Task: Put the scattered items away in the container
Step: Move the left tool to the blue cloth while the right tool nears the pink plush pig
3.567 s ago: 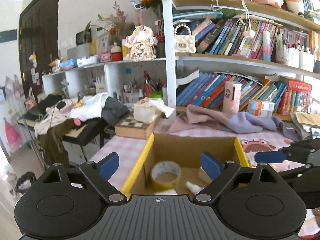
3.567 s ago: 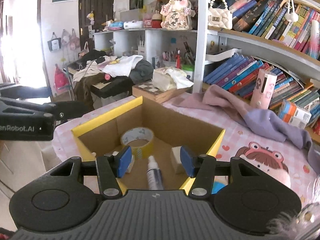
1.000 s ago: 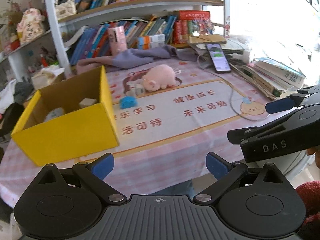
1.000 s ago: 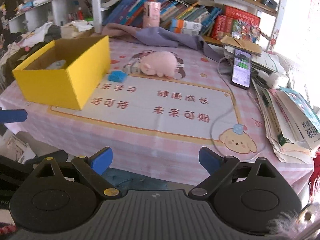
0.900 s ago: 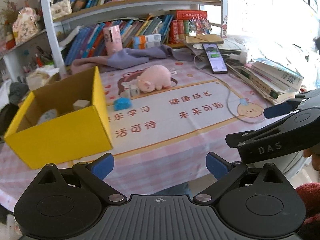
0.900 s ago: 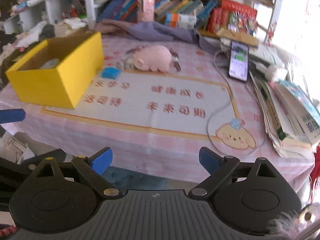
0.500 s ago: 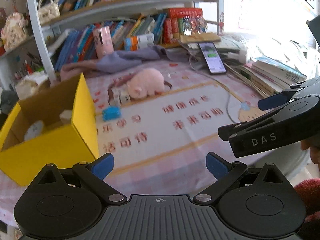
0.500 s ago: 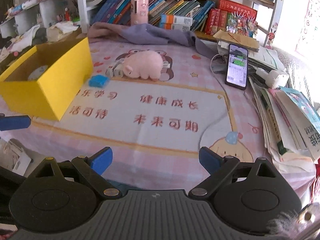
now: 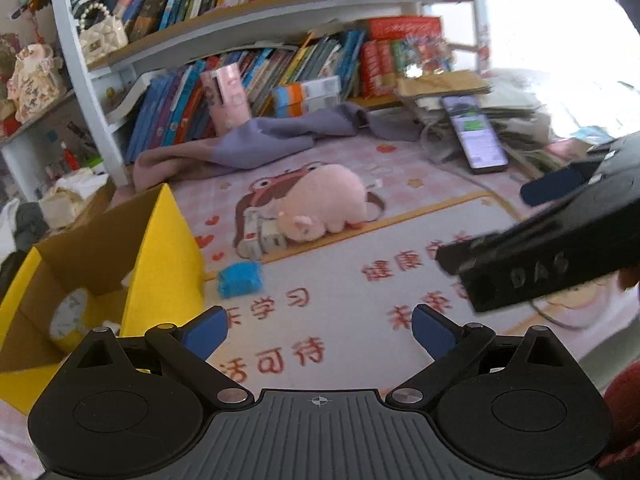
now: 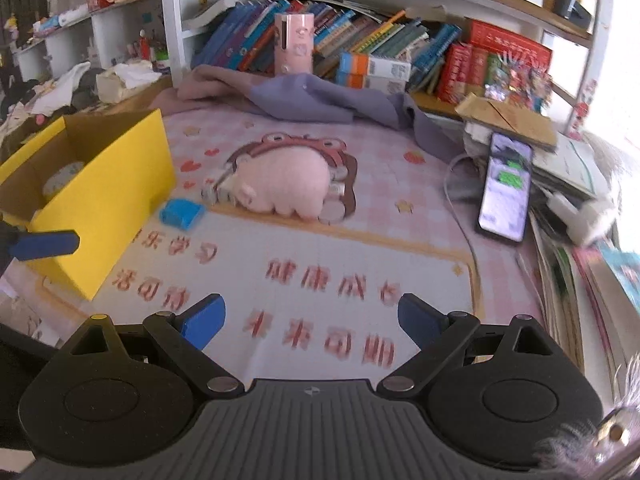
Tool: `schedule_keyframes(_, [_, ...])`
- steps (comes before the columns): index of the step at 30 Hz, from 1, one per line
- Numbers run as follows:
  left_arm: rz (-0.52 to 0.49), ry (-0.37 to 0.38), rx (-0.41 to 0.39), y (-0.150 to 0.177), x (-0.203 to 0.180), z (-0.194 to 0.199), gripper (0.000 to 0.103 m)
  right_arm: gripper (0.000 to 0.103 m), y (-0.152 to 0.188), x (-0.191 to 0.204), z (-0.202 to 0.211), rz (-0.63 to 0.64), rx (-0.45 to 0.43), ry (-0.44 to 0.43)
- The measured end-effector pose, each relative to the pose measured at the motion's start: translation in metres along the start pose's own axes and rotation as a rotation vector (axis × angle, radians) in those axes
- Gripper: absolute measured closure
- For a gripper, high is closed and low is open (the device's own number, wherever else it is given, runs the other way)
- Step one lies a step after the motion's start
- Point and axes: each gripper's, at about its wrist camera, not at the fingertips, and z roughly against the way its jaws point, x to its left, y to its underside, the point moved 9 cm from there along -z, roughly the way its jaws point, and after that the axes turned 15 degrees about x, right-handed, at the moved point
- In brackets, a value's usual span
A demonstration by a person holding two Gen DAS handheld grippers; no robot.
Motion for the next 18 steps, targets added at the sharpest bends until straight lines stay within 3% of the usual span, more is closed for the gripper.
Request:
schedule_keyframes(9, [0.018,-0.135,0.039,-0.031,0.002,-0.022,0.005,0.009,-0.054,-0.013,-0.033,0.065,-0.006,-0.097])
schedule_keyframes(12, [0.016,-0.191,0.049,-0.038,0.002,-0.030,0.009,0.009,-0.068,-0.016,-0.042,0.073,-0.017,-0.126])
schedule_keyframes(18, [0.065,-0.217,0.089,-0.047,0.009,-0.046,0.023,0.009,-0.085,-0.020,-0.065,0.079,-0.003,-0.177])
